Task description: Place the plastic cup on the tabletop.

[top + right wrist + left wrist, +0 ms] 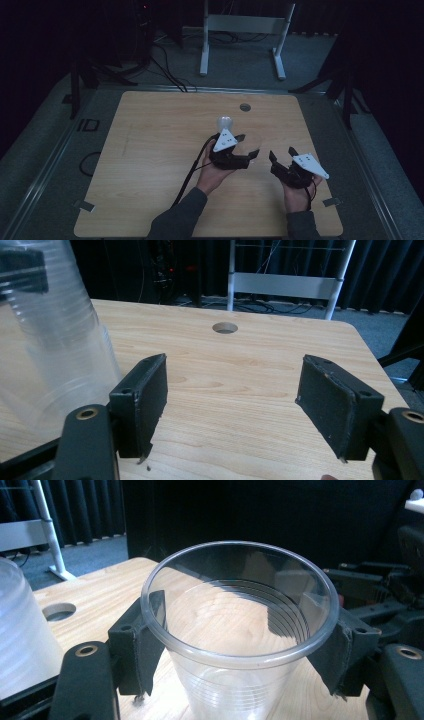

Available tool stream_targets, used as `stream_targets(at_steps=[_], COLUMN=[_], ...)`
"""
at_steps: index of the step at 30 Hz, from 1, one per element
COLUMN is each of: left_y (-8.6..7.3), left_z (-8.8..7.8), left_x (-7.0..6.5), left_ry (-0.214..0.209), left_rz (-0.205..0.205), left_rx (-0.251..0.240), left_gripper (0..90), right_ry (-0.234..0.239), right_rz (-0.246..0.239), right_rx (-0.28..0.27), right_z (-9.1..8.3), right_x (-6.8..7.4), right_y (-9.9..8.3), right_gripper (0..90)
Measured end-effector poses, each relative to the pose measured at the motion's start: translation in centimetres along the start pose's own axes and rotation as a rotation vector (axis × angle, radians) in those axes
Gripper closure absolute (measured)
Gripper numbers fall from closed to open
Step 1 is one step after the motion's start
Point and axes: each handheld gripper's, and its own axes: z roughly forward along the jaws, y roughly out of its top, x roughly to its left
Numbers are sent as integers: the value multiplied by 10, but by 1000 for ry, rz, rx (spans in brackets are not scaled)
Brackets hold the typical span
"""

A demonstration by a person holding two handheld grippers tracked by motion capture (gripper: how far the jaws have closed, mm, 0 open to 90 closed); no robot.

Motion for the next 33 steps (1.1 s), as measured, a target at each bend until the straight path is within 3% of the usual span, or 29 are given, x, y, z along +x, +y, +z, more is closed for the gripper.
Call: stream_targets(at_steps=[33], left_y=[-28], left_z=[-21], left_x=[11], left_ry=[38], left_rz=[-15], left_rx=[26], left_gripper=[292], right_ry=[5], right_rz=[-1], right_rx=[6], right_z=[0], right_x=[-1], right_y=[-1], right_gripper=[280])
